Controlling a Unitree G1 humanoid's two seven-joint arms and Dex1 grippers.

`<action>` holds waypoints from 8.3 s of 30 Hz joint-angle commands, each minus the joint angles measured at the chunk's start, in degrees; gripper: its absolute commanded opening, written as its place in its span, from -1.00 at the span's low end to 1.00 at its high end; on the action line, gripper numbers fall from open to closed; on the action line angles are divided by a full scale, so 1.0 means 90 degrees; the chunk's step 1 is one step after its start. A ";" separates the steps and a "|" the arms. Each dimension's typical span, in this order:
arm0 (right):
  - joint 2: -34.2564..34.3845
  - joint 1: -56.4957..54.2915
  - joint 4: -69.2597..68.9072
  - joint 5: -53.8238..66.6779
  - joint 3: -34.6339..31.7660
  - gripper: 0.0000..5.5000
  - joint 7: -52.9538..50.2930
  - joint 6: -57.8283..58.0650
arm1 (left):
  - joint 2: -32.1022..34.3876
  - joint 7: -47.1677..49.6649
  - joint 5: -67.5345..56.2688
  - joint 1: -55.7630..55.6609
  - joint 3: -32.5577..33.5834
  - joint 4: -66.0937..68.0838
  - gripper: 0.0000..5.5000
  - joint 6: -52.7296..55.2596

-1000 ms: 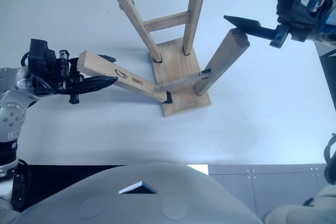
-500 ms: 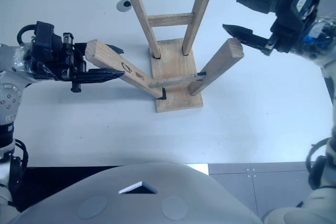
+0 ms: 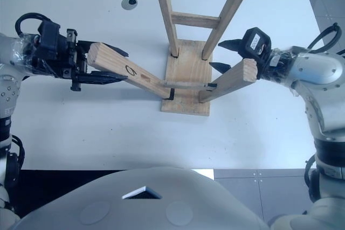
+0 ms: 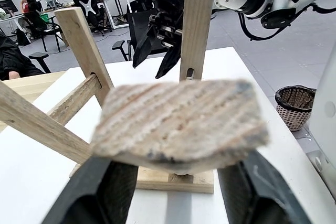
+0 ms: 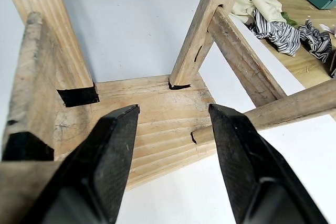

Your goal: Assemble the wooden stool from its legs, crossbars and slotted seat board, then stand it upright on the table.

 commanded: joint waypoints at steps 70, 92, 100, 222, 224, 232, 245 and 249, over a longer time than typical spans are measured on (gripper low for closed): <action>0.2248 -0.1617 0.1363 -0.1656 -0.1118 -0.11 -0.3501 -0.0669 | -0.1823 0.1352 0.1405 -0.0966 -0.0229 0.0399 0.19 0.0488; 0.2392 -0.0811 0.0960 -0.1568 -0.1010 -0.99 -0.3611 0.0320 | -0.2333 0.3329 0.0478 -0.0401 0.1409 -0.0269 0.20 0.0726; 0.2262 -0.0352 0.0712 -0.1776 -0.0359 -0.99 -0.3152 0.0922 | -0.1863 0.3293 -0.0406 0.0203 0.1436 -0.1196 0.20 0.1785; 0.1338 0.0544 0.0846 0.1407 0.0205 -0.09 0.1346 0.1562 | -0.0078 -0.1511 -0.0315 0.0241 0.0866 0.0965 -0.63 0.1093; 0.1550 0.0634 0.0772 0.1479 0.0189 -0.22 0.1063 0.1644 | -0.0102 -0.1438 -0.0336 0.0284 0.0896 0.0917 -0.63 0.1129; 0.2025 0.0810 0.0944 0.1073 0.0485 -0.47 0.0291 0.1425 | -0.0217 -0.1305 -0.0443 0.0432 0.0962 0.0719 -0.63 0.1306; 0.2446 0.0766 0.1516 0.1035 0.0483 -0.04 0.0115 0.1178 | -0.0292 -0.1316 -0.0362 0.0466 0.0872 0.0725 -0.63 0.1339; 0.2433 0.0881 0.1467 0.1188 0.0500 -0.12 0.0360 0.1213 | -0.0322 -0.1214 -0.0317 0.0406 0.0892 0.0807 -0.63 0.1288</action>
